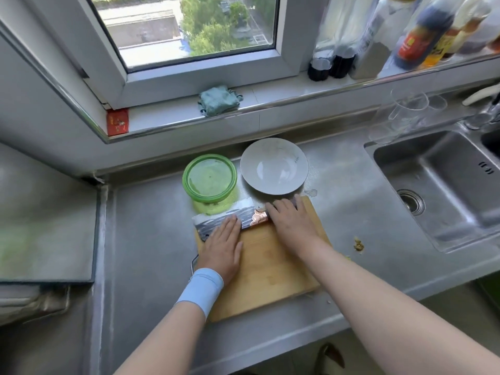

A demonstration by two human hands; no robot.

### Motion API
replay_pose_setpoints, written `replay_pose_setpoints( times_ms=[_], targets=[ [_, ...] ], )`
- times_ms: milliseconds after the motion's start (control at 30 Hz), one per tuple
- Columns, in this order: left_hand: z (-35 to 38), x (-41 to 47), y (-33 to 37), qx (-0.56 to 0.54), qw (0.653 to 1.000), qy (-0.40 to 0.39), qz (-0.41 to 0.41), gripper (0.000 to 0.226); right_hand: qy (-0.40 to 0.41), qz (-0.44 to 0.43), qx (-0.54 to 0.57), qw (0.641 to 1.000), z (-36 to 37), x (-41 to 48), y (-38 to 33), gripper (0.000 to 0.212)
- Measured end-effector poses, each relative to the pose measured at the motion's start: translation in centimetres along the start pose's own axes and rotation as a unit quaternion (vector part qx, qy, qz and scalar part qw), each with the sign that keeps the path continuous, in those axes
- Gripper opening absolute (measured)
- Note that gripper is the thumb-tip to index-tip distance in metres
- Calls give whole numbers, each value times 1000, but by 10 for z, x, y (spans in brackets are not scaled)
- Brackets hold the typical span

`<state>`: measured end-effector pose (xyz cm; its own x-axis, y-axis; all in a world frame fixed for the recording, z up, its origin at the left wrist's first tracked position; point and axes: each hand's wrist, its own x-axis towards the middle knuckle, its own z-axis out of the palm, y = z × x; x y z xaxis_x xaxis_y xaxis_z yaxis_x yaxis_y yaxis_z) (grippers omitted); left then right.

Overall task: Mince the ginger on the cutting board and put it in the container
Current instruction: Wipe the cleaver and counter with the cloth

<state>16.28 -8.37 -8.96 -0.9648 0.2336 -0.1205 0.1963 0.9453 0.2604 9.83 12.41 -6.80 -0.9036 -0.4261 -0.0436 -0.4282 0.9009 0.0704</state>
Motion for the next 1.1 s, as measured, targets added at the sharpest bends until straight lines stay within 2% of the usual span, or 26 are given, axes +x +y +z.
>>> replay_pose_setpoints(
  times_ms=[67, 167, 233, 300, 400, 467, 500, 567, 600, 633, 667, 767, 867, 1000, 1100],
  targets=[
    [-2, -10, -5, -21, 999, 31, 11, 54, -2, -20, -23, 1000, -2, -2, -1, 24],
    [2, -27, -11, -53, 994, 86, 33, 45, -29, -61, 64, 996, 3, -27, -13, 13],
    [5, -40, -12, -62, 990, 120, 46, 41, -27, -47, 120, 991, -3, -47, -23, 15],
    [4, -53, -11, -79, 983, 161, 28, 39, -33, -48, 119, 991, -6, -64, -33, 20],
    [-5, -75, -3, -118, 956, 259, -71, 36, -40, 15, 158, 986, -24, -84, -38, 22],
    [-21, -81, 2, -201, 907, 329, -170, 30, -82, 94, 265, 956, -42, -95, -35, 14],
    [-30, -78, 4, -279, 866, 342, -236, 25, -98, 132, 349, 923, -51, -99, -32, 17],
    [-54, -63, 4, -473, 749, 297, -357, 17, -114, 199, 547, 805, -73, -105, -26, 26],
    [-64, -54, 5, -557, 694, 247, -382, 19, -121, 218, 621, 743, -82, -108, -23, 29],
    [-74, -45, 5, -618, 660, 192, -381, 25, -129, 226, 671, 694, -90, -112, -21, 31],
    [-84, -37, 8, -667, 635, 135, -365, 33, -140, 231, 693, 668, -96, -117, -18, 32],
    [-115, -19, 28, -765, 565, 22, -310, 48, -171, 231, 720, 632, -114, -128, -12, 34],
    [-136, -8, 47, -796, 534, 29, -284, 44, -190, 228, 730, 616, -128, -135, -6, 35],
    [-146, 4, 60, -776, 544, 71, -310, 44, -186, 228, 736, 610, -138, -147, 6, 35],
    [-151, 5, 74, -774, 549, 82, -306, 32, -173, 235, 740, 606, -141, -153, 15, 35]
  ],
)
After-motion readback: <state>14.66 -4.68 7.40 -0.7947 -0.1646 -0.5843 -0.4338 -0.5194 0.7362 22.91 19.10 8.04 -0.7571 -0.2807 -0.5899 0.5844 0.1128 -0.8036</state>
